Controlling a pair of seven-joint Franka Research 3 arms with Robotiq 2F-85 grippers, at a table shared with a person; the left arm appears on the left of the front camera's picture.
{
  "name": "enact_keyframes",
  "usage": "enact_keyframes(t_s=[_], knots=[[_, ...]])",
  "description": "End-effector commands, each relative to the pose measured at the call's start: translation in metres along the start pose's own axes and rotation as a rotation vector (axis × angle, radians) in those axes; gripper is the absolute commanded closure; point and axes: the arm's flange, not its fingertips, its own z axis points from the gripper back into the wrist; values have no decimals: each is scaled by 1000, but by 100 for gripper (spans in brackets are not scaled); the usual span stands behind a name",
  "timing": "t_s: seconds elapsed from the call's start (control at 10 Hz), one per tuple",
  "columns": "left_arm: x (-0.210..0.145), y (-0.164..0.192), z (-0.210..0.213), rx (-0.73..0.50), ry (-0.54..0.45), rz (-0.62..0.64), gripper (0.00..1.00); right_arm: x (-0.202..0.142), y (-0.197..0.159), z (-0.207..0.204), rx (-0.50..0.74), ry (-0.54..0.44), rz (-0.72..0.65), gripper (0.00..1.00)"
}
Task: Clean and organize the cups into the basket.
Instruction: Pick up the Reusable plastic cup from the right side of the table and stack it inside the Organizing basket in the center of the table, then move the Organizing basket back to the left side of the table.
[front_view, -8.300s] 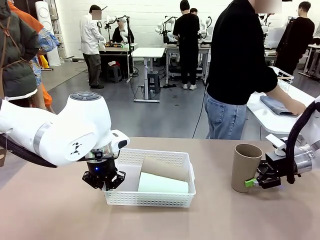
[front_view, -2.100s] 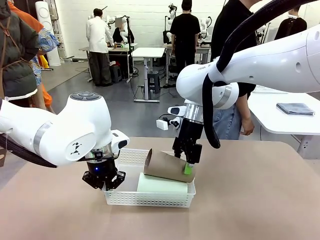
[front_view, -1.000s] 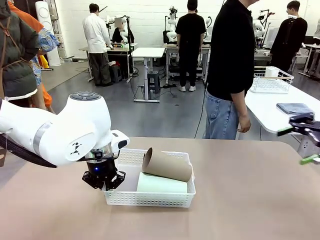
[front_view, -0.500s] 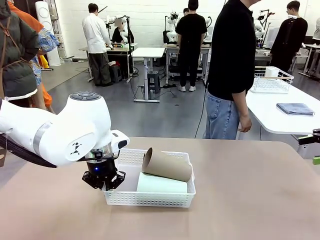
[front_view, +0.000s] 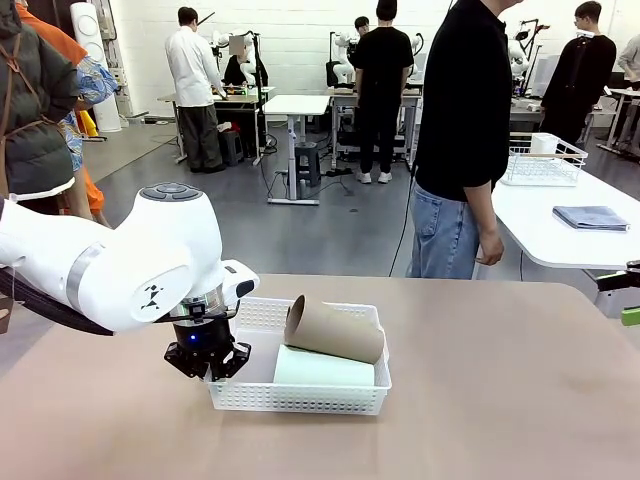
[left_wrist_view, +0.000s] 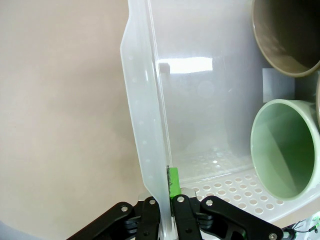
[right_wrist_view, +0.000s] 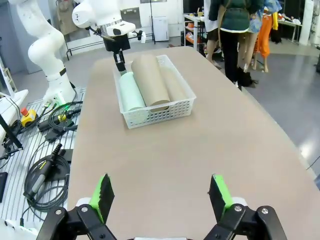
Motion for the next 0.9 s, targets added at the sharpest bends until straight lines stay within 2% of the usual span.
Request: enact_keyframes(t_s=[0.0, 0.8], knots=[[-1, -1, -1, 7, -14, -9, 100, -1, 0, 1, 6, 9, 7, 0], [-1, -1, -1, 7, -14, -9, 100, -1, 0, 1, 6, 9, 7, 0]])
